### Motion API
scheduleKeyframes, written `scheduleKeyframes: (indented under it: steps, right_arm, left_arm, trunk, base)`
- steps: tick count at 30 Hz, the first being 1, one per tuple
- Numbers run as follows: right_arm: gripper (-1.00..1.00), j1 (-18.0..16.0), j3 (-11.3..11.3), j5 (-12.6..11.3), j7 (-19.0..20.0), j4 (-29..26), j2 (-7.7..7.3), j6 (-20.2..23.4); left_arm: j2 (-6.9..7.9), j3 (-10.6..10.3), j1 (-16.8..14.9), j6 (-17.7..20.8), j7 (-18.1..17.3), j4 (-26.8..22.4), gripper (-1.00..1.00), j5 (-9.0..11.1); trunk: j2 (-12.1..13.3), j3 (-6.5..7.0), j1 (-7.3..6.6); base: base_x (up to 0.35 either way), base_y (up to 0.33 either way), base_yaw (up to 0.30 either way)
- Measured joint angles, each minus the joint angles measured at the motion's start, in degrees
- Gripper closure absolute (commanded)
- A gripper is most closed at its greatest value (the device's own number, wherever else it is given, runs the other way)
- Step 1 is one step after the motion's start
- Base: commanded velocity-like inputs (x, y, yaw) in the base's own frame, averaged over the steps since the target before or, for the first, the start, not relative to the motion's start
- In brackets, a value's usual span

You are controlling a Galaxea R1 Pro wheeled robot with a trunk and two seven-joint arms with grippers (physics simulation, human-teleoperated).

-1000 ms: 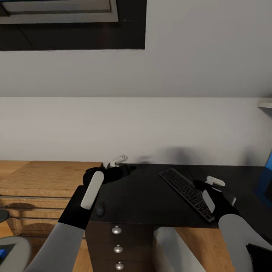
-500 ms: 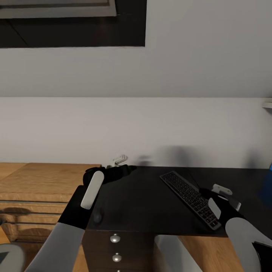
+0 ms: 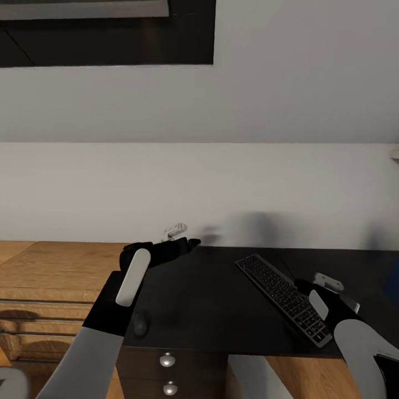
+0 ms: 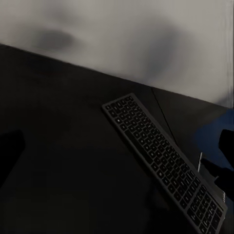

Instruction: In the bedroom, organize the workspace by keeping the computer under the desk, ensuring the monitor is on the desk, placing the keyboard on the desk next to the monitor, placing the mouse on the desk next to the keyboard, moving the folder from the swivel chair onto the desk next to the mouse, stacking the notebook on top of the folder with the pen on top of the notebook, and positioning the swivel chair next to the desk.

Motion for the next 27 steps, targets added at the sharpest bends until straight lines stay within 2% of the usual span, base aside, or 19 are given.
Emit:
scheduleKeyframes:
  steps: [3,6,8,12,14,24,27]
  right_arm:
    - [-1.00,0.00,0.00,-0.91,-0.04,-0.03,-0.17,0.42]
    - [-1.00,0.00,0.00,-2.12,0.03,-0.08,-1.10,1.89]
    - [-1.00,0.00,0.02,-4.78,0.17,-0.16,-1.72,2.38]
    - [-1.00,0.00,0.04,-7.57,0.33,-0.27,-2.32,2.62]
    - [-1.00,0.00,0.05,-8.06,0.36,-0.32,-2.46,2.66]
    - [-1.00,0.00,0.05,-8.98,0.41,-0.38,-3.19,2.85]
    - [-1.00,0.00,0.05,-8.99,0.41,-0.36,-3.21,3.02]
  left_arm:
    - [-0.01,0.01,0.01,0.03,0.01,-0.36,-1.00,-0.03]
    - [-0.06,0.01,0.00,0.01,0.01,-0.48,-1.00,-0.02]
    - [-0.07,0.01,0.01,0.03,0.01,-0.50,-1.00,0.00]
    - [-0.08,0.01,0.02,0.04,0.01,-0.51,-1.00,0.00]
    - [-0.08,0.01,0.02,0.02,0.03,-0.52,-1.00,-0.01]
    - [-0.08,-0.06,-0.02,-0.13,0.28,-0.52,-1.00,-0.05]
    - [-0.08,-0.07,-0.01,-0.13,0.28,-0.52,-1.00,-0.03]
  trunk:
    - [-1.19,-0.54,0.65]
    - [-1.60,-0.72,0.88]
    - [-1.60,-0.72,0.88]
    - [-1.60,-0.72,0.88]
    - [-1.60,-0.72,0.88]
    - [-5.60,-2.51,3.07]
    - [-5.61,-2.52,3.08]
  base:
    - [0.001,0.000,0.000]
    - [0.000,0.000,0.000]
    - [0.000,0.000,0.000]
    - [0.000,0.000,0.000]
    - [0.000,0.000,0.000]
    - [0.000,0.000,0.000]
    - [0.000,0.000,0.000]
